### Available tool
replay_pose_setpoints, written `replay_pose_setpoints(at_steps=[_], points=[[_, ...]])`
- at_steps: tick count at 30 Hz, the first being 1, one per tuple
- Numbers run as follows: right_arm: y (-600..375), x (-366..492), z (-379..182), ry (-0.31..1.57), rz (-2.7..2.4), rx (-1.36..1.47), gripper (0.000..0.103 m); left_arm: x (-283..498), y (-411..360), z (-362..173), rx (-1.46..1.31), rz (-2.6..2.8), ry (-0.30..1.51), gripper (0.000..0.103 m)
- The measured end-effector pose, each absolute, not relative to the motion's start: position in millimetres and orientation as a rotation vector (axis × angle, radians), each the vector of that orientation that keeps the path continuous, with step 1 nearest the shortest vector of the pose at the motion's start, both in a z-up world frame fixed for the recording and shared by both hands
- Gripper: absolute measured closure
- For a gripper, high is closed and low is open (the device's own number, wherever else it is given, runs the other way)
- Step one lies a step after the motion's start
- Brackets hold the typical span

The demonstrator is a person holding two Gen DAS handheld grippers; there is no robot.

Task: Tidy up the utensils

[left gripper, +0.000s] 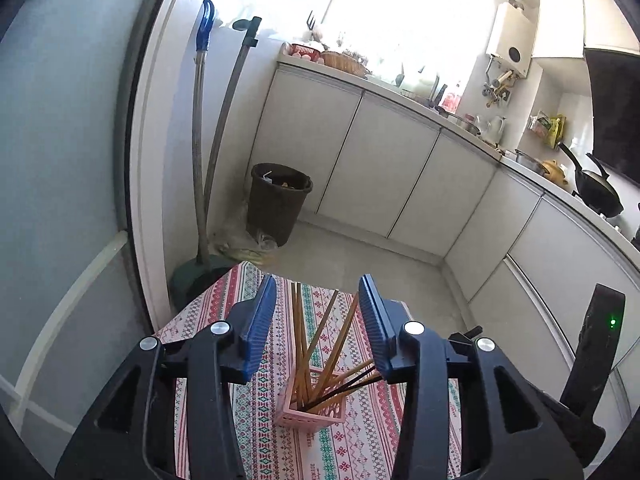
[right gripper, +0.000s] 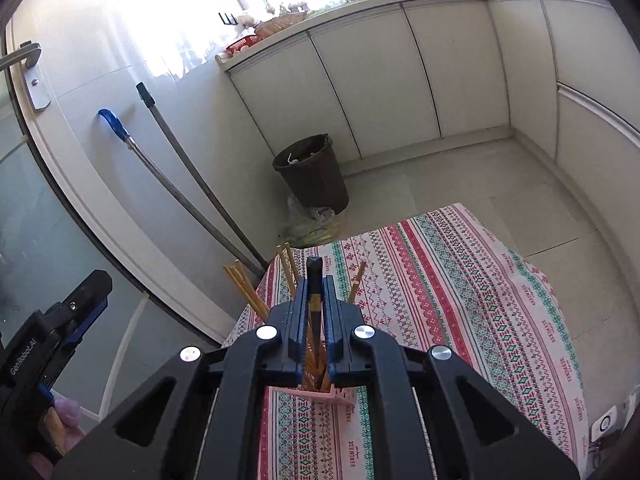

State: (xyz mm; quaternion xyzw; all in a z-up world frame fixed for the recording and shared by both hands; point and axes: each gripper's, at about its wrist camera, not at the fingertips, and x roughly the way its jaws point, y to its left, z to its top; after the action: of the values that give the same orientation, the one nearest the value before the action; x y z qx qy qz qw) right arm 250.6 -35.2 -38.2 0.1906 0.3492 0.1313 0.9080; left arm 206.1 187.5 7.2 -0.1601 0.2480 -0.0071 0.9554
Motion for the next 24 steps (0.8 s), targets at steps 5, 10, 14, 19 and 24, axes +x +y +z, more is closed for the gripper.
replay_pose_setpoints(at_steps=[5, 10, 14, 19, 24], points=[[-19, 264, -54, 0.779, 0.3, 0.405, 0.082, 210, 185, 2, -0.317, -0.028, 0.52, 0.062], [-24, 252, -45, 0.742, 0.211, 0.31, 0.081, 208, 169, -2, -0.233, -0.019, 0.522, 0.059], [-44, 232, -38, 0.706, 0.131, 0.259, 0.067, 202, 154, -8, -0.213, -0.026, 0.534, 0.032], [-68, 202, -30, 0.671, 0.047, 0.185, 0.051, 186, 124, -8, -0.125, -0.007, 0.479, 0.013], [-102, 168, -24, 0.622, -0.084, 0.166, 0.027, 170, 98, -5, -0.067, 0.004, 0.434, 0.007]])
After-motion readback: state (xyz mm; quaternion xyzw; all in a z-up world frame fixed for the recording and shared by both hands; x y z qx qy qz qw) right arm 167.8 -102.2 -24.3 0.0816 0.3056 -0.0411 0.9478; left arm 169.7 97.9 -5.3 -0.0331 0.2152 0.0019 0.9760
